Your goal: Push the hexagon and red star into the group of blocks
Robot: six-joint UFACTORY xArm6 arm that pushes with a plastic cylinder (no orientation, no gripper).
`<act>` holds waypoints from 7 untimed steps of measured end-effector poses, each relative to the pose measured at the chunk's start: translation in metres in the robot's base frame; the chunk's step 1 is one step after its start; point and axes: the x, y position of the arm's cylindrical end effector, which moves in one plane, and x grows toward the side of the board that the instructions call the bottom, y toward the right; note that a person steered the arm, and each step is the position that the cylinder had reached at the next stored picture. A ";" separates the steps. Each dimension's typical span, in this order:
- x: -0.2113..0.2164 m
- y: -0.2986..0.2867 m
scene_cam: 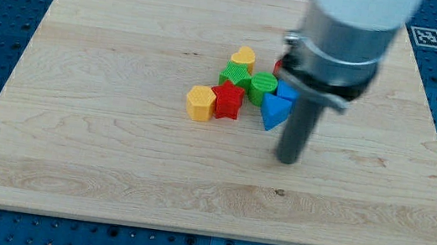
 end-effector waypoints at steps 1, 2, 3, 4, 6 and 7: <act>-0.007 -0.080; -0.032 -0.145; -0.040 -0.151; -0.042 -0.118; -0.049 -0.063; -0.049 -0.063</act>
